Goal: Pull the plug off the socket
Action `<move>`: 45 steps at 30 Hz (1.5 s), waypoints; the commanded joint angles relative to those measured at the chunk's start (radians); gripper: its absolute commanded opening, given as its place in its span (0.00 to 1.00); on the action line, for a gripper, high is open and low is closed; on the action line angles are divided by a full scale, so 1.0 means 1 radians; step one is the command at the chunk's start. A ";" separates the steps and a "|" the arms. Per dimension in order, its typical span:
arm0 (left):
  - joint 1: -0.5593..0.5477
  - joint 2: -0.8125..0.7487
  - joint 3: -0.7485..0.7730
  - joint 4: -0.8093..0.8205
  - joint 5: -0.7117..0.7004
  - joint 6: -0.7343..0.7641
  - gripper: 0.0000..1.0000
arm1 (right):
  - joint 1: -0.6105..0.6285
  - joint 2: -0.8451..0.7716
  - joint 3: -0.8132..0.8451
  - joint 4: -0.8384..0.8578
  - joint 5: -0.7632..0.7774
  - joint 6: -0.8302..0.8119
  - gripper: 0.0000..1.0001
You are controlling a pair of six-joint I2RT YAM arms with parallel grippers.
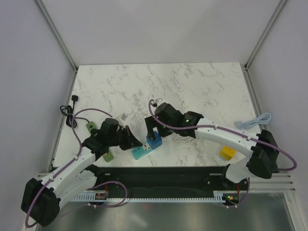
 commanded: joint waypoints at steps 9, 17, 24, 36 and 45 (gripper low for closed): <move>-0.055 0.067 -0.072 0.165 -0.110 -0.083 0.02 | 0.167 0.288 0.219 -0.129 0.245 -0.029 0.98; -0.057 0.197 -0.149 0.286 -0.107 -0.112 0.02 | 0.171 0.302 0.191 -0.137 0.331 -0.022 0.93; -0.057 0.217 -0.180 0.302 -0.138 -0.126 0.02 | 0.171 0.320 0.174 -0.134 0.355 -0.049 0.90; -0.057 0.225 -0.203 0.305 -0.160 -0.124 0.02 | 0.171 0.345 0.148 -0.059 0.311 -0.071 0.76; -0.057 0.355 -0.177 0.314 -0.135 -0.101 0.02 | 0.170 0.349 0.116 -0.017 0.280 -0.062 0.73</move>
